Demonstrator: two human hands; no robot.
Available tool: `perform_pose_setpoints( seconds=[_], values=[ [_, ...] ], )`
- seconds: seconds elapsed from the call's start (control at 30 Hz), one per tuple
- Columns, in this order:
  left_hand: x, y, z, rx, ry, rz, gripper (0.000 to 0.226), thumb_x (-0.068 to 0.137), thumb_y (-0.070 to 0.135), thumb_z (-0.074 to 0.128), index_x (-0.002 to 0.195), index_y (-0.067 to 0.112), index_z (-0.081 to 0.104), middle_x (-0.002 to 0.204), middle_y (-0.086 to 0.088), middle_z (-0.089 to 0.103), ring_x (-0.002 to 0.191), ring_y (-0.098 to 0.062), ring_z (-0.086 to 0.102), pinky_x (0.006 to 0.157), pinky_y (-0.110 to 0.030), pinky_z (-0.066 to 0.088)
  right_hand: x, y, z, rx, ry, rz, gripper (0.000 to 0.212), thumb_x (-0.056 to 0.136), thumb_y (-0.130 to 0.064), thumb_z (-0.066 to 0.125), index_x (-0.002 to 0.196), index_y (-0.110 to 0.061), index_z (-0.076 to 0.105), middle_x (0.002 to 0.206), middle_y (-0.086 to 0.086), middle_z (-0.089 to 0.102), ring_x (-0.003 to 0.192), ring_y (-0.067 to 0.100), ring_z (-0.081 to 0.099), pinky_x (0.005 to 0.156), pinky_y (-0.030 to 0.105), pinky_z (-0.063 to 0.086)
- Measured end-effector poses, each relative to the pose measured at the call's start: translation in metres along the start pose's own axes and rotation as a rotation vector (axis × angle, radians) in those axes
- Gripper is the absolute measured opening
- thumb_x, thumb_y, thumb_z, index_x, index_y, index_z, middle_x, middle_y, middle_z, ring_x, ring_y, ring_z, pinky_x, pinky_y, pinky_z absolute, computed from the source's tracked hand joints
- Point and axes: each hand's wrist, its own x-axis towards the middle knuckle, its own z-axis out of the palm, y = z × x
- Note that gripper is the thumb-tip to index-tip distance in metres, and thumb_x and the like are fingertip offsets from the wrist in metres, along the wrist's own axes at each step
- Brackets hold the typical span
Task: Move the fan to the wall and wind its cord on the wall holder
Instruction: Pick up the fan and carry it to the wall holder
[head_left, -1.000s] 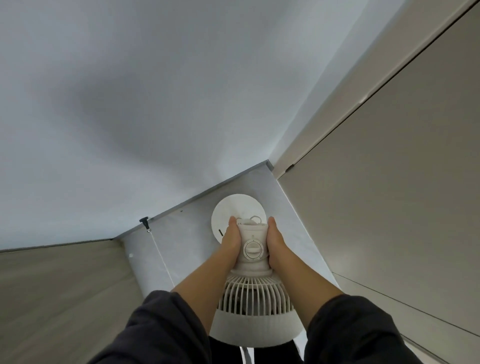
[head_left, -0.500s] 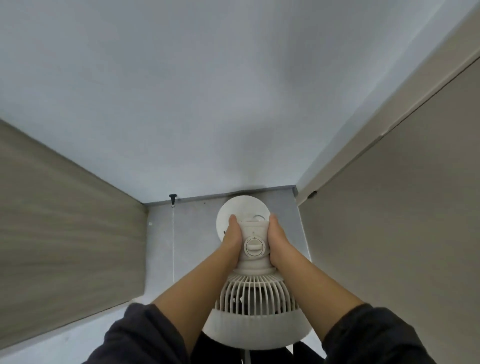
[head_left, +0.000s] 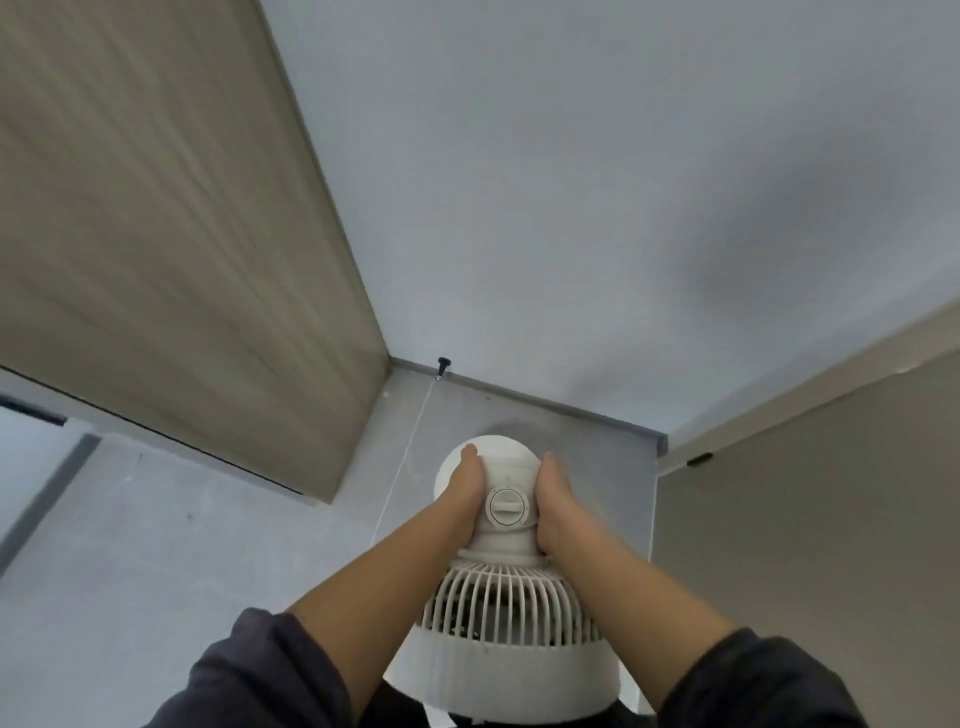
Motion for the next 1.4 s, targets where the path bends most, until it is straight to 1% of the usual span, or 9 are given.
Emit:
perform_pose_setpoints(
  seconds=[0.17,0.27,0.47,0.6,0.77,0.93,1.1,1.27,1.4],
  values=[
    [-0.006,-0.018,-0.071,-0.068,0.047,0.009,0.077,0.072,0.069,0.033,0.113,0.013,0.066,0.111,-0.016,0.068,0.101,-0.032,0.065,0.097,-0.044,0.05,-0.029,0.041,0.048,-0.006,-0.021,0.042,0.06,0.096,-0.056,0.033,0.118,-0.006,0.057,0.094,0.016,0.064,0.079,0.03,0.06,0.076,0.036,0.047],
    [-0.021,-0.029,-0.12,-0.108,0.026,0.02,0.068,0.082,0.063,0.034,0.112,0.011,0.065,0.111,-0.017,0.068,0.101,-0.032,0.065,0.096,-0.041,0.05,-0.051,0.073,0.084,-0.018,-0.036,0.059,0.062,0.096,-0.055,0.035,0.12,-0.004,0.058,0.091,0.016,0.064,0.09,0.031,0.061,0.081,0.037,0.049],
    [0.046,-0.09,-0.229,-0.124,0.087,0.028,0.091,0.047,0.077,0.037,0.106,0.016,0.07,0.109,-0.014,0.07,0.099,-0.032,0.066,0.098,-0.043,0.049,-0.09,0.153,0.163,-0.091,-0.021,0.039,0.058,0.094,-0.05,0.037,0.118,-0.004,0.062,0.101,0.019,0.069,0.088,0.032,0.065,0.078,0.037,0.052],
    [0.007,-0.099,-0.307,-0.171,0.056,0.085,0.056,0.063,0.054,0.037,0.075,0.016,0.077,0.09,-0.012,0.075,0.091,-0.031,0.07,0.095,-0.043,0.052,-0.12,0.205,0.213,-0.173,-0.011,0.009,0.05,0.094,-0.048,0.037,0.109,-0.008,0.064,0.087,0.013,0.067,0.07,0.027,0.061,0.059,0.031,0.047],
    [-0.057,-0.119,-0.406,-0.253,0.094,0.015,0.052,0.093,0.052,0.032,0.094,0.013,0.067,0.097,-0.011,0.07,0.095,-0.027,0.065,0.093,-0.034,0.048,-0.138,0.271,0.283,-0.291,-0.056,-0.008,0.058,0.087,-0.056,0.037,0.11,-0.011,0.066,0.109,0.012,0.069,0.095,0.03,0.065,0.094,0.04,0.05],
    [-0.064,-0.142,-0.488,-0.374,0.217,0.032,0.05,0.091,0.05,0.032,0.084,0.014,0.067,0.084,-0.011,0.07,0.087,-0.028,0.065,0.087,-0.034,0.049,-0.18,0.312,0.347,-0.431,-0.128,-0.002,0.051,0.091,-0.054,0.037,0.103,-0.013,0.065,0.101,0.01,0.069,0.078,0.025,0.063,0.074,0.032,0.049],
    [-0.071,-0.162,-0.569,-0.513,0.33,0.029,0.055,0.086,0.057,0.034,0.098,0.016,0.068,0.103,-0.013,0.07,0.099,-0.03,0.066,0.096,-0.042,0.049,-0.226,0.337,0.407,-0.622,-0.229,-0.047,0.037,0.098,-0.039,0.038,0.079,-0.012,0.056,0.073,0.005,0.055,0.06,0.02,0.05,0.052,0.029,0.036],
    [-0.086,-0.162,-0.635,-0.665,0.416,0.033,0.058,0.093,0.053,0.035,0.119,0.007,0.059,0.121,-0.019,0.063,0.111,-0.032,0.061,0.089,-0.037,0.045,-0.251,0.37,0.477,-0.714,-0.325,-0.061,0.043,0.095,-0.047,0.04,0.097,-0.011,0.064,0.086,0.01,0.065,0.067,0.023,0.059,0.058,0.03,0.046],
    [-0.079,-0.156,-0.694,-0.778,0.477,0.036,0.066,0.082,0.061,0.035,0.112,0.009,0.064,0.111,-0.014,0.067,0.103,-0.032,0.064,0.087,-0.035,0.048,-0.263,0.389,0.541,-0.833,-0.376,-0.11,0.051,0.095,-0.05,0.035,0.108,-0.012,0.067,0.102,0.01,0.068,0.08,0.025,0.063,0.062,0.03,0.046]
  ],
)
